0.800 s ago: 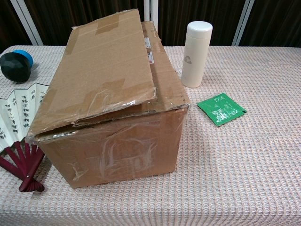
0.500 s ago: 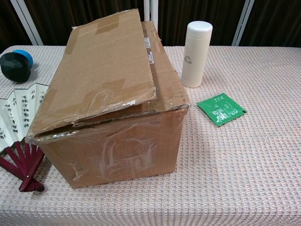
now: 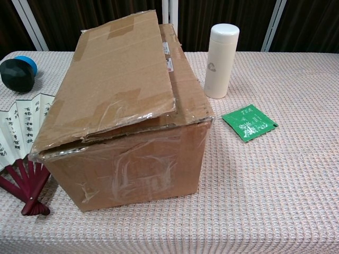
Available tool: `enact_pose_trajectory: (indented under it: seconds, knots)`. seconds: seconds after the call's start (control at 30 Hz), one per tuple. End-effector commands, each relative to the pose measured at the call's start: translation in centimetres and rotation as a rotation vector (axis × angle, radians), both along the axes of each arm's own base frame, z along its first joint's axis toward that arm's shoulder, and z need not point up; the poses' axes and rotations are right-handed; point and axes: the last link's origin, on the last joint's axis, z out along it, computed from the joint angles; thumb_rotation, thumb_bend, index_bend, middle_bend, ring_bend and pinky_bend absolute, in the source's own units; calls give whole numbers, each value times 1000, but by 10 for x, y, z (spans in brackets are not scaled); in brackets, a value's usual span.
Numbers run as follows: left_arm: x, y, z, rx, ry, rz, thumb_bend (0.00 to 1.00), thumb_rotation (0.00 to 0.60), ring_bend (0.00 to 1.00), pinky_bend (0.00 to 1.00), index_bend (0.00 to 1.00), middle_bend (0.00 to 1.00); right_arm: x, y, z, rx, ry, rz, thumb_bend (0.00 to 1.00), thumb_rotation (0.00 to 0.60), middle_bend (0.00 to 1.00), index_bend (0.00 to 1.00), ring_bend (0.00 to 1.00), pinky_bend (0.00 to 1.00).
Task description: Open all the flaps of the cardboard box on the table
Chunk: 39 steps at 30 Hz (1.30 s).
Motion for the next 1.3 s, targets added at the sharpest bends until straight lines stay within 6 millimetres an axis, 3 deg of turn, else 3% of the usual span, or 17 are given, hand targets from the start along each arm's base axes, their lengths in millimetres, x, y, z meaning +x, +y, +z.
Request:
enact_pose_trajectory:
  seconds: [0.03, 0.4, 0.53, 0.7, 0.83, 1.03, 1.3]
  knots:
    - [28, 26, 8, -21, -58, -83, 0, 456, 34, 138, 85, 93, 2, -4, -1, 8, 5, 2, 317, 600, 0, 0, 0, 0]
    - [165, 106, -3, -154, -108, -412, 0, 485, 34, 138, 85, 111, 4, -8, -3, 8, 7, -4, 317, 600, 0, 0, 0, 0]
    - [214, 126, -21, -263, -151, -491, 0, 501, 34, 138, 107, 125, 0, -7, -4, 12, 7, -21, 317, 600, 0, 0, 0, 0]
    - [263, 138, -54, -388, -168, -609, 0, 492, 57, 142, 203, 187, -4, -5, -4, 10, 1, -28, 317, 600, 0, 0, 0, 0]
    - [284, 147, -83, -485, -123, -635, 0, 467, 57, 142, 220, 208, -6, -3, -2, 4, -2, -32, 317, 600, 0, 0, 0, 0]
    - [293, 155, -116, -559, -38, -640, 47, 447, 57, 142, 261, 249, -14, 1, 2, -5, -11, -54, 314, 600, 0, 0, 0, 0]
    - [289, 162, -136, -564, 24, -652, 354, 394, 57, 141, 329, 292, -20, 1, 4, -9, -18, -62, 304, 600, 0, 0, 0, 0]
